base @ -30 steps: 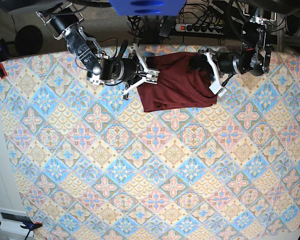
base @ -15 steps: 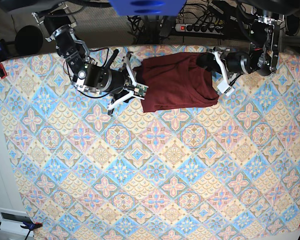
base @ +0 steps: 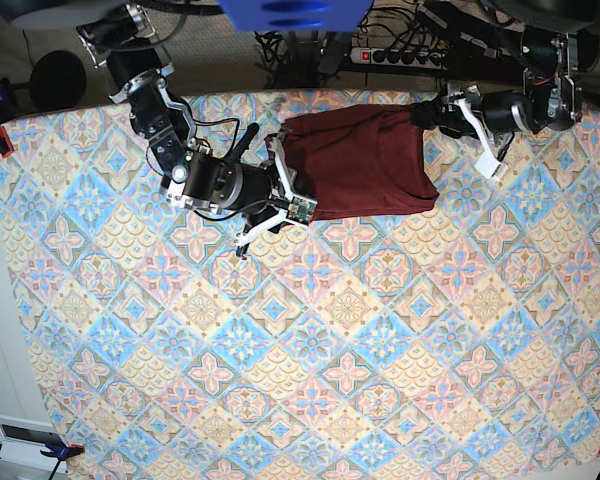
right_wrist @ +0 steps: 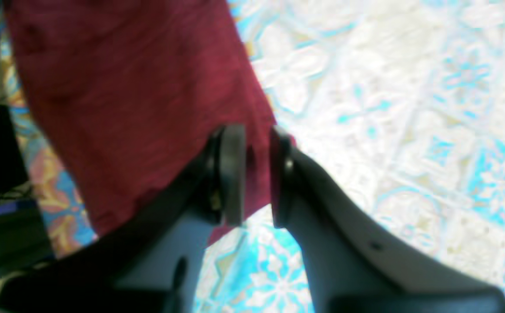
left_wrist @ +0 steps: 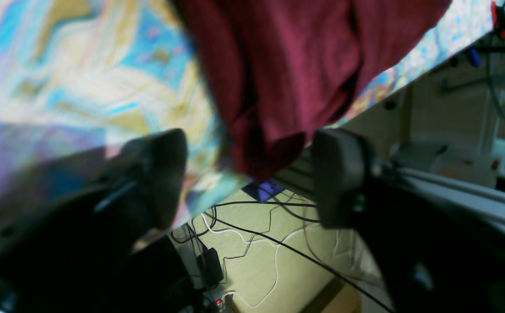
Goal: Layout the t-shirt on the table in an organized manner, then fold the t-shirt properly
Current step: 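Hold the maroon bundle with both grippers and tuck its loose edges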
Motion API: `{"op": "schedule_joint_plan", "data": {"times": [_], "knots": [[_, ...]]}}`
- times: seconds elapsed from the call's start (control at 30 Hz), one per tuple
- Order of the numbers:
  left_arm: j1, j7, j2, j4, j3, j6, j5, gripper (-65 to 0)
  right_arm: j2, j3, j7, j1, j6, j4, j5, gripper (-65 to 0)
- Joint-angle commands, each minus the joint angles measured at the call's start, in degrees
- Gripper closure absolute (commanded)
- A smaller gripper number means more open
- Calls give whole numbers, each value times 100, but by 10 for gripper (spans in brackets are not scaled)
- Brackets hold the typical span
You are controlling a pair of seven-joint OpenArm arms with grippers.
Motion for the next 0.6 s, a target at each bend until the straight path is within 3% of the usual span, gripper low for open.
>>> {"op": "schedule_joint_plan", "data": {"times": [0.0, 0.17, 0.3, 0.43, 0.57], "knots": [[-8, -81, -80, 63, -122, -57, -172, -465, 7, 19, 73, 28, 12, 94, 63, -94], [326, -2, 219, 90, -843, -57, -515, -465, 7, 19, 117, 28, 12, -91, 63, -94], [599, 235, 359, 538, -781, -65, -682, -457, -2, 19, 240, 28, 12, -258, 63, -94], [792, 244, 394, 1294, -210, -65, -620, -385, -55, 10, 266, 80, 12, -433, 63, -94], [801, 244, 438, 1540, 195, -65, -260, -264, -257, -34, 249, 370, 12, -636, 63, -92]]}}
